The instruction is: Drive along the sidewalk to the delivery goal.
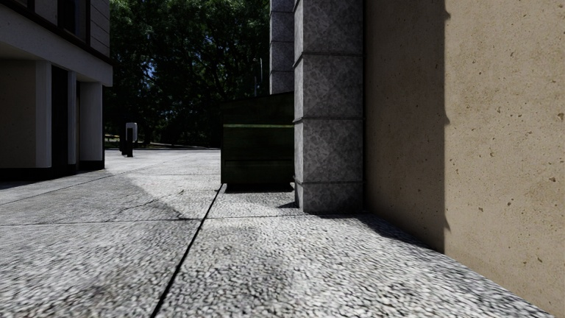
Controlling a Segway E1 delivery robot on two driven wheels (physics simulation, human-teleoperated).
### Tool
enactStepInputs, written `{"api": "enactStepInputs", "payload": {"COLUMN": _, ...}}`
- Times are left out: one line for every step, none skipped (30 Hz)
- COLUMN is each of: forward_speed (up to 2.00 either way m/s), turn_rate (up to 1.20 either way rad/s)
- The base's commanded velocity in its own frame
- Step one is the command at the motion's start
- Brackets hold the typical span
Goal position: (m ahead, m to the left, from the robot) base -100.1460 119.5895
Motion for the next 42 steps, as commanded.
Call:
{"api": "enactStepInputs", "payload": {"forward_speed": 0.0, "turn_rate": 0.0}}
{"api": "enactStepInputs", "payload": {"forward_speed": 0.0, "turn_rate": 0.0}}
{"api": "enactStepInputs", "payload": {"forward_speed": 0.0, "turn_rate": 0.0}}
{"api": "enactStepInputs", "payload": {"forward_speed": 0.0, "turn_rate": 0.0}}
{"api": "enactStepInputs", "payload": {"forward_speed": 0.0, "turn_rate": 0.0}}
{"api": "enactStepInputs", "payload": {"forward_speed": 0.0, "turn_rate": 0.0}}
{"api": "enactStepInputs", "payload": {"forward_speed": 0.0, "turn_rate": 0.0}}
{"api": "enactStepInputs", "payload": {"forward_speed": 0.0, "turn_rate": 0.0}}
{"api": "enactStepInputs", "payload": {"forward_speed": 0.0, "turn_rate": 0.0}}
{"api": "enactStepInputs", "payload": {"forward_speed": 0.0, "turn_rate": 0.0}}
{"api": "enactStepInputs", "payload": {"forward_speed": 0.0, "turn_rate": 0.0}}
{"api": "enactStepInputs", "payload": {"forward_speed": 0.0, "turn_rate": 0.0}}
{"api": "enactStepInputs", "payload": {"forward_speed": 0.0, "turn_rate": 0.0}}
{"api": "enactStepInputs", "payload": {"forward_speed": 0.0, "turn_rate": 0.0}}
{"api": "enactStepInputs", "payload": {"forward_speed": 0.0, "turn_rate": 0.0}}
{"api": "enactStepInputs", "payload": {"forward_speed": 0.0, "turn_rate": 0.0}}
{"api": "enactStepInputs", "payload": {"forward_speed": 0.0, "turn_rate": 0.0}}
{"api": "enactStepInputs", "payload": {"forward_speed": 0.0, "turn_rate": 0.0}}
{"api": "enactStepInputs", "payload": {"forward_speed": 0.0, "turn_rate": 0.0}}
{"api": "enactStepInputs", "payload": {"forward_speed": 0.0, "turn_rate": 0.0}}
{"api": "enactStepInputs", "payload": {"forward_speed": 0.0, "turn_rate": 0.0}}
{"api": "enactStepInputs", "payload": {"forward_speed": 0.0, "turn_rate": 0.0}}
{"api": "enactStepInputs", "payload": {"forward_speed": 0.0, "turn_rate": 0.0}}
{"api": "enactStepInputs", "payload": {"forward_speed": 0.0, "turn_rate": 0.0}}
{"api": "enactStepInputs", "payload": {"forward_speed": 0.0, "turn_rate": 0.0}}
{"api": "enactStepInputs", "payload": {"forward_speed": 0.0, "turn_rate": 0.0}}
{"api": "enactStepInputs", "payload": {"forward_speed": 0.0, "turn_rate": 0.0}}
{"api": "enactStepInputs", "payload": {"forward_speed": 0.0, "turn_rate": 0.0}}
{"api": "enactStepInputs", "payload": {"forward_speed": 0.0, "turn_rate": 0.0}}
{"api": "enactStepInputs", "payload": {"forward_speed": 0.0, "turn_rate": 0.0}}
{"api": "enactStepInputs", "payload": {"forward_speed": 0.0, "turn_rate": 0.04}}
{"api": "enactStepInputs", "payload": {"forward_speed": 0.04, "turn_rate": 0.15}}
{"api": "enactStepInputs", "payload": {"forward_speed": 0.15, "turn_rate": 0.26}}
{"api": "enactStepInputs", "payload": {"forward_speed": 0.24, "turn_rate": 0.33}}
{"api": "enactStepInputs", "payload": {"forward_speed": 0.24, "turn_rate": 0.33}}
{"api": "enactStepInputs", "payload": {"forward_speed": 0.4, "turn_rate": 0.37}}
{"api": "enactStepInputs", "payload": {"forward_speed": 0.47, "turn_rate": 0.39}}
{"api": "enactStepInputs", "payload": {"forward_speed": 0.49, "turn_rate": 0.42}}
{"api": "enactStepInputs", "payload": {"forward_speed": 0.5, "turn_rate": 0.46}}
{"api": "enactStepInputs", "payload": {"forward_speed": 0.5, "turn_rate": 0.5}}
{"api": "enactStepInputs", "payload": {"forward_speed": 0.5, "turn_rate": 0.53}}
{"api": "enactStepInputs", "payload": {"forward_speed": 0.5, "turn_rate": 0.54}}
